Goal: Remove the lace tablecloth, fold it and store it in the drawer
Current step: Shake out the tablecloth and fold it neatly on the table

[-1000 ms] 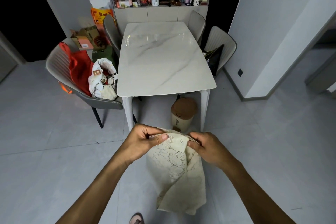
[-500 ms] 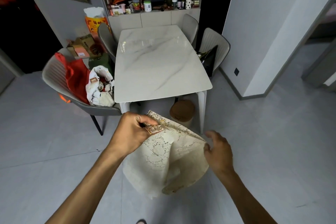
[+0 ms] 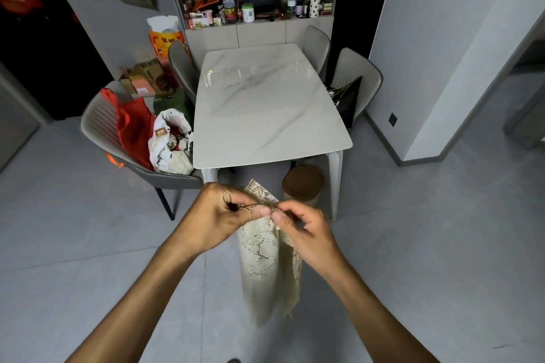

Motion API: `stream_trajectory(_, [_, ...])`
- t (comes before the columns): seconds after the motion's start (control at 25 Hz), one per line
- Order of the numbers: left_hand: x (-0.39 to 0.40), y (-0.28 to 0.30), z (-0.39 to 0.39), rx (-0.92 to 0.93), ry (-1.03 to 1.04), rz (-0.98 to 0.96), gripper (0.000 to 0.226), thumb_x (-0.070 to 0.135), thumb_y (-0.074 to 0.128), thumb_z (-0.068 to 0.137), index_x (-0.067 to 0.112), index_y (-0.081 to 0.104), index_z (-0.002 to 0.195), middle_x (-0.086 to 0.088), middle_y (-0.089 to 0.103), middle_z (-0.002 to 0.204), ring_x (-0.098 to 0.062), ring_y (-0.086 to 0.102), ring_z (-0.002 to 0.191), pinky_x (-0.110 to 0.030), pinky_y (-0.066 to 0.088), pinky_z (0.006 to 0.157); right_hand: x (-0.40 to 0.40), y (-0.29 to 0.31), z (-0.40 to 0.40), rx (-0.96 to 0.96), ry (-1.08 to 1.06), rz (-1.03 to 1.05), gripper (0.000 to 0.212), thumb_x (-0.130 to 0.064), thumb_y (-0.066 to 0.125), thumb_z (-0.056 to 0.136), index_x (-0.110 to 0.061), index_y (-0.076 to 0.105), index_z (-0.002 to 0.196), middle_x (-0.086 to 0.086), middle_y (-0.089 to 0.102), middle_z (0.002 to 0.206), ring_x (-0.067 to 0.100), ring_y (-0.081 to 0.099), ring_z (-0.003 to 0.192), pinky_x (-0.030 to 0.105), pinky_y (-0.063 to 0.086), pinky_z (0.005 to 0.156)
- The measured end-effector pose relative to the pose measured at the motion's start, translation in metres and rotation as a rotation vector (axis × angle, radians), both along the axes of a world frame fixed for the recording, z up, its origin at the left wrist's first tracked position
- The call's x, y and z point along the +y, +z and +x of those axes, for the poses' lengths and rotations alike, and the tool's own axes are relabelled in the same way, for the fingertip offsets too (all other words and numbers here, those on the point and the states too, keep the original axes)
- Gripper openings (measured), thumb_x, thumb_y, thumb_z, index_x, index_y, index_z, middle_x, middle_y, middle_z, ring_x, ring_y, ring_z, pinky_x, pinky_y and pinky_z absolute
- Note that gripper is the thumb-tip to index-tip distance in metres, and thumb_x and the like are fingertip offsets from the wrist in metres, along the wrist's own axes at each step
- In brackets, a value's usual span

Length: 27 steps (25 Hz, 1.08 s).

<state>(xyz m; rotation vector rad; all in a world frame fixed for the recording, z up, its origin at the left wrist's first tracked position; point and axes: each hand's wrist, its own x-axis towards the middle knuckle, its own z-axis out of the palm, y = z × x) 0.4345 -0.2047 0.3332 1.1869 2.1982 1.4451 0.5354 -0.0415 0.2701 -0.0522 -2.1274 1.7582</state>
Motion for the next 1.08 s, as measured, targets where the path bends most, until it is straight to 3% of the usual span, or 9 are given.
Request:
stream_trajectory(0.24, [-0.007,-0.028,0.001,-0.218,0.159,0.061,0.018,0.028,0.079,0.072,0.013,0.082,0.082,-0.01,0.078,0.076,-0.024,0.064,0.066,-0.038,0.052,0.064,0.021,0.0,0.002,-0.184,0.184,-0.071,0.039,-0.018,0.054,0.099,-0.026,0.06,0.06,-0.016,0.054,0.053,-0.004,0.044,0.053,0.011,0.034,0.053])
stream_trajectory(0.4, [-0.001,-0.041,0.003,-0.239,0.221,0.08,0.018,0.034,0.076,0.076,0.017,0.08,0.081,-0.019,0.074,0.073,-0.022,0.065,0.066,-0.044,0.054,0.065,0.022,-0.006,0.003,-0.158,0.159,-0.046,0.033,-0.019,0.06,0.095,-0.013,0.066,0.063,-0.01,0.051,0.054,0.005,0.041,0.053,0.017,0.032,0.051])
stream_trajectory(0.48, [0.001,-0.045,0.004,-0.227,0.206,0.069,0.014,0.035,0.074,0.078,0.022,0.078,0.082,-0.018,0.071,0.069,-0.02,0.062,0.063,-0.042,0.054,0.065,0.025,-0.011,0.004,-0.162,0.164,-0.065,0.032,-0.021,0.064,0.093,0.0,0.068,0.07,0.008,0.051,0.056,0.012,0.041,0.053,0.021,0.031,0.049])
stream_trajectory(0.6, [0.006,-0.05,0.004,-0.309,0.202,0.105,0.021,0.034,0.075,0.076,0.035,0.074,0.096,-0.034,0.049,0.057,-0.024,0.041,0.057,-0.036,0.044,0.062,0.029,-0.013,0.004,-0.185,0.137,-0.085,0.022,-0.019,0.069,0.089,-0.003,0.074,0.076,0.021,0.06,0.06,0.014,0.049,0.056,0.025,0.036,0.051])
stream_trajectory(0.72, [0.009,-0.056,0.002,-0.307,0.181,0.072,0.019,0.035,0.074,0.079,0.036,0.074,0.098,-0.019,0.043,0.054,-0.02,0.036,0.059,-0.027,0.046,0.063,0.032,-0.016,0.004,-0.201,0.127,-0.126,0.004,-0.011,0.072,0.086,-0.012,0.076,0.086,0.003,0.07,0.067,0.008,0.06,0.062,0.021,0.045,0.058])
stream_trajectory(0.8, [0.011,-0.059,0.001,-0.234,0.142,0.012,0.021,0.032,0.074,0.084,0.013,0.071,0.078,-0.005,0.042,0.055,-0.016,0.037,0.058,-0.029,0.04,0.058,0.036,-0.018,0.004,-0.217,0.11,-0.201,0.019,-0.007,0.073,0.085,-0.018,0.069,0.1,0.004,0.073,0.074,0.009,0.063,0.067,0.021,0.048,0.064])
stream_trajectory(0.88, [0.015,-0.063,0.001,-0.147,0.167,-0.041,0.033,0.032,0.072,0.085,0.006,0.061,0.069,0.003,0.035,0.058,-0.011,0.034,0.057,-0.029,0.034,0.056,0.041,-0.019,0.005,-0.222,0.077,-0.194,0.023,-0.009,0.072,0.085,-0.019,0.062,0.103,0.012,0.073,0.078,0.015,0.063,0.07,0.029,0.048,0.069])
stream_trajectory(0.96, [0.02,-0.061,0.002,-0.051,0.204,-0.061,0.029,0.038,0.071,0.084,0.014,0.062,0.07,0.008,0.041,0.055,-0.004,0.038,0.054,-0.025,0.037,0.053,0.041,-0.024,0.009,-0.207,0.042,-0.102,0.023,-0.014,0.074,0.084,-0.022,0.062,0.102,0.011,0.071,0.084,0.019,0.064,0.076,0.032,0.05,0.074])
stream_trajectory(1.08, [0.029,-0.049,0.005,0.073,0.196,-0.067,0.02,0.048,0.067,0.082,0.032,0.064,0.071,0.011,0.057,0.057,-0.007,0.05,0.052,-0.018,0.041,0.05,0.03,-0.033,0.017,-0.243,-0.092,0.026,0.027,-0.029,0.077,0.078,-0.029,0.062,0.101,-0.007,0.07,0.092,0.007,0.064,0.086,0.021,0.052,0.077])
